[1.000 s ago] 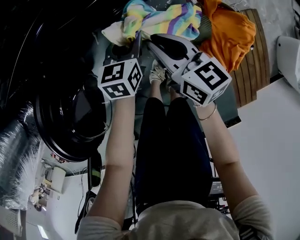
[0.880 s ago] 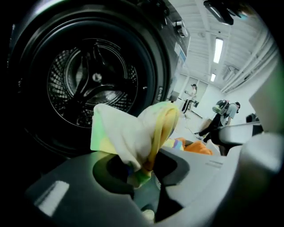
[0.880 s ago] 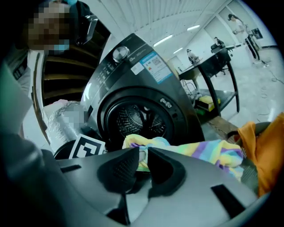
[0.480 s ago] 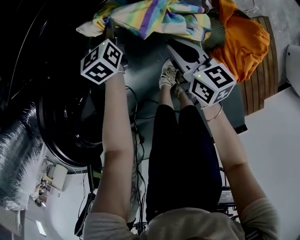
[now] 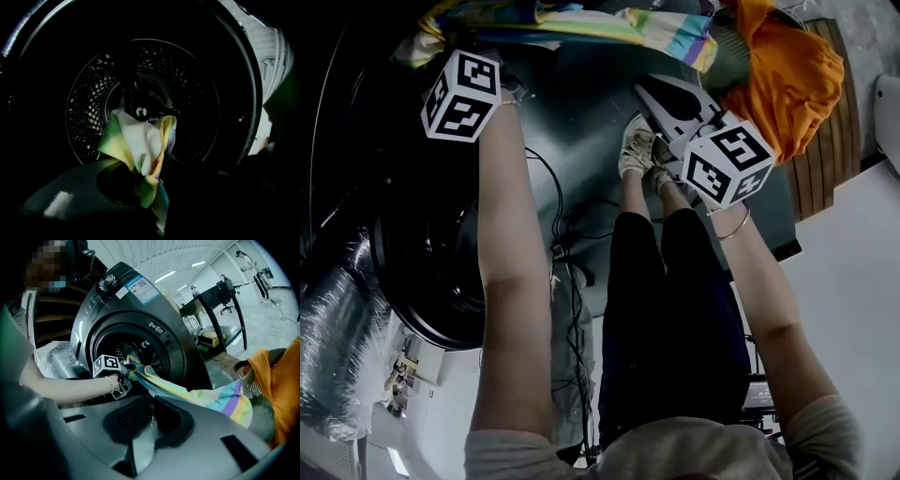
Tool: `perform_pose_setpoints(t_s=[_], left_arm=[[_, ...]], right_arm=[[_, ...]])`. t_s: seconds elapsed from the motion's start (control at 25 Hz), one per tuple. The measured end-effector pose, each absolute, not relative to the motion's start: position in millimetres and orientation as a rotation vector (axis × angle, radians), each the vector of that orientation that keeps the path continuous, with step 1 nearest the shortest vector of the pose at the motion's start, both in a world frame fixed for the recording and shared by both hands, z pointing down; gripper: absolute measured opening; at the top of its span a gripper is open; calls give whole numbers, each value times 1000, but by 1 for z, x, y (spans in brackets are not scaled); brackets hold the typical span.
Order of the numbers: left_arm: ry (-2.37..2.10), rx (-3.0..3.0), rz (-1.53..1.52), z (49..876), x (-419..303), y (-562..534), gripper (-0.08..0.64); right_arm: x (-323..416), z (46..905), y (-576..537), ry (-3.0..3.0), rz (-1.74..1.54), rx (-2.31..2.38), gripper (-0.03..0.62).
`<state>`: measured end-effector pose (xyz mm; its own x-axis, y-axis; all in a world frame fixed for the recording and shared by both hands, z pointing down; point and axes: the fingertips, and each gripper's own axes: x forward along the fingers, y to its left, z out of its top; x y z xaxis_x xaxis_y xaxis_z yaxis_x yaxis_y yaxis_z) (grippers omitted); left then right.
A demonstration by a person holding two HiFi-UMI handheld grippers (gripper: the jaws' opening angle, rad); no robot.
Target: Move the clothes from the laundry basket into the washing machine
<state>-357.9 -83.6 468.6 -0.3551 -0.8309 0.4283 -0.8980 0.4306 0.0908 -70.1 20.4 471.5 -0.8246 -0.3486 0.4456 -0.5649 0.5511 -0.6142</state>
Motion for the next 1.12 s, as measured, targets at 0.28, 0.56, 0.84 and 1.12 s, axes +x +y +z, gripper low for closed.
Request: perform_pose_setpoints(t_s=[0.28,0.56,0.84,1.12], left_arm=[[-2154,1521,26,492,-347,-108,256],[-1905,1506,129,531,-320,-100,397],[-1729,1535,211,559,-251,-50,425],[-1724,1501,356,611,-229,-57,422]], right_arm=[[-64,476,37,-2474,1206,793,23],[-63,480,61,-2446,1260,767,23],[-55,485,67,-2415,1288,799,23],[-45,492,59,-2410,1269,826,23]])
